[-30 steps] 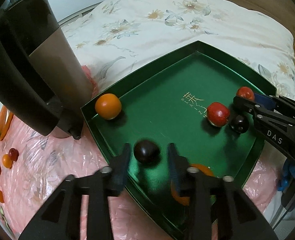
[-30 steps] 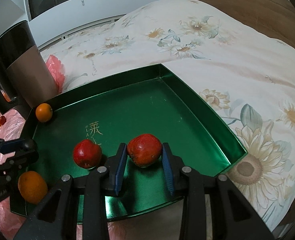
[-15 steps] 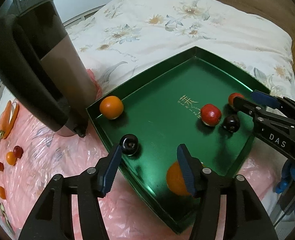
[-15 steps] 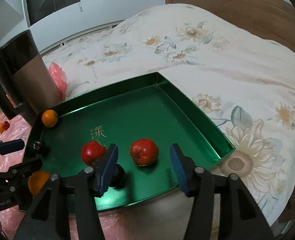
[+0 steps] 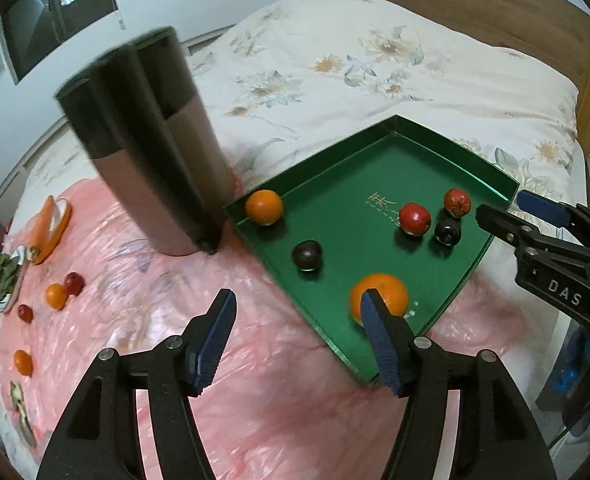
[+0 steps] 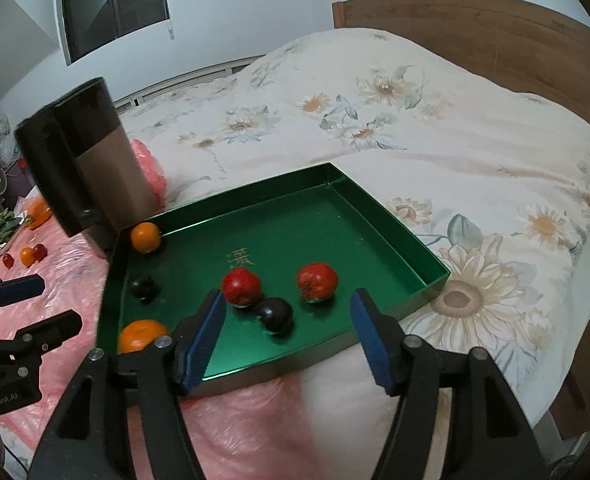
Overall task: Organize fruits
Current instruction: 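Move both open grippers back over the remaining fruit on the sheet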
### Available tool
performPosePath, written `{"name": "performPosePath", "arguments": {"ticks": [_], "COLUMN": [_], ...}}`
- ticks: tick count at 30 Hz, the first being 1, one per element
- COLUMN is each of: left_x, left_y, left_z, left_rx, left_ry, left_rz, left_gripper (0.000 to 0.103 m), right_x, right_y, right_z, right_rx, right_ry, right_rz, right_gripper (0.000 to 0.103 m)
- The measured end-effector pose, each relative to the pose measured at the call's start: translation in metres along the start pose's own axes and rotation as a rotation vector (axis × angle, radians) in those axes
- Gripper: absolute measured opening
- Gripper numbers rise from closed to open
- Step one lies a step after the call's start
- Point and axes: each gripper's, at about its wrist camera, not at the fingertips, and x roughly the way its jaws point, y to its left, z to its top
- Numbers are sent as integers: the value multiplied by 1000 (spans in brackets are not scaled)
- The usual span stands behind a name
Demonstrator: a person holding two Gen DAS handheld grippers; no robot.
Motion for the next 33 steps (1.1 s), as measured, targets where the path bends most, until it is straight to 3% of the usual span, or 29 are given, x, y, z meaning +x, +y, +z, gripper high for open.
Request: {"name": "performPosePath", "arguments": {"ticks": [14,29,33], "left_x": [-49,-97,-111], "left_y": [38,96,112], "left_z": [-37,-93,-110], "left_rx": [-54,-177,-206], "left_ry": [-47,-94,-112], "left_rz": [63,122,142], "left_gripper": [61,61,68], "right_x": [-48,-82,-90], "right_y": [47,111,133], "right_z": [-19,-38,-43], "right_rx": [-44,-120,-150], "right_ry": [-19,-26,-27], "right_rz": [46,110,129], "right_gripper": [103,103,103]}}
